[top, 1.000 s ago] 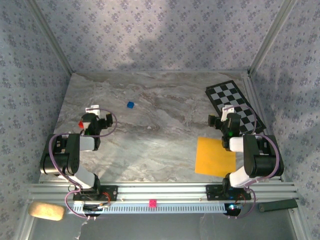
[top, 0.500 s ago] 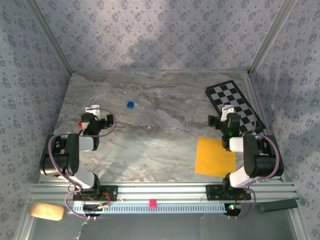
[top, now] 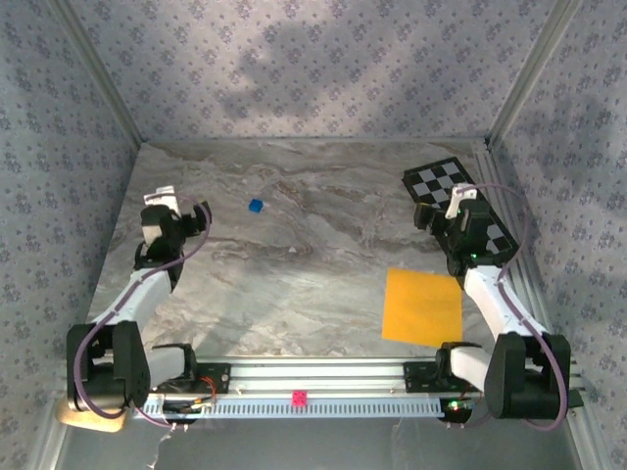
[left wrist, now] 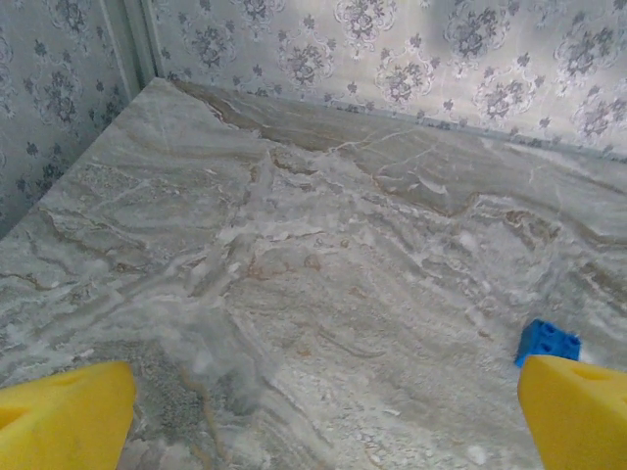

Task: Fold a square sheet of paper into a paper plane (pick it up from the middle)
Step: Move the square sheet of paper to the center of the table.

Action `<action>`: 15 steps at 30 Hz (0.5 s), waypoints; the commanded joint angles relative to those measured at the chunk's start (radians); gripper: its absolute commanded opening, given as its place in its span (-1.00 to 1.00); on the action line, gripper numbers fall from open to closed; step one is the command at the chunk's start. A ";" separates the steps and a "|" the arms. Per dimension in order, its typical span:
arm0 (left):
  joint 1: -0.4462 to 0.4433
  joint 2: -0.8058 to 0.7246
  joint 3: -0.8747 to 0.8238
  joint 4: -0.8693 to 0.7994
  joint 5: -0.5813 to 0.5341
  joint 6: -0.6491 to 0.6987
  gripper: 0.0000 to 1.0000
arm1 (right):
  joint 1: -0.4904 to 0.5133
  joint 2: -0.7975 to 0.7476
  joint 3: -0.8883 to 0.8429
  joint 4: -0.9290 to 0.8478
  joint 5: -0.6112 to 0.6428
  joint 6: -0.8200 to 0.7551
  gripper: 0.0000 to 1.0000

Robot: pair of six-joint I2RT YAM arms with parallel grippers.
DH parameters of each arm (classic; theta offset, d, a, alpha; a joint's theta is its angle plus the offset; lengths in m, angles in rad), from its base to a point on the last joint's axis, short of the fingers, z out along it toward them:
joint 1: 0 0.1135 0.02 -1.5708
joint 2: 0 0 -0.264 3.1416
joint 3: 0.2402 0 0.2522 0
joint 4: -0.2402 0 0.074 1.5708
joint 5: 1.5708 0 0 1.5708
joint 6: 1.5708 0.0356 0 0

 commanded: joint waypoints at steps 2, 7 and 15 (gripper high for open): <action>0.008 -0.025 0.024 -0.159 0.087 -0.133 0.99 | -0.067 -0.017 0.062 -0.327 -0.136 0.258 0.99; 0.007 -0.056 0.057 -0.276 0.335 -0.274 1.00 | -0.100 -0.015 0.086 -0.527 -0.385 0.353 0.99; -0.119 -0.119 0.027 -0.415 0.439 -0.320 1.00 | 0.114 -0.012 0.037 -0.776 -0.136 0.500 0.99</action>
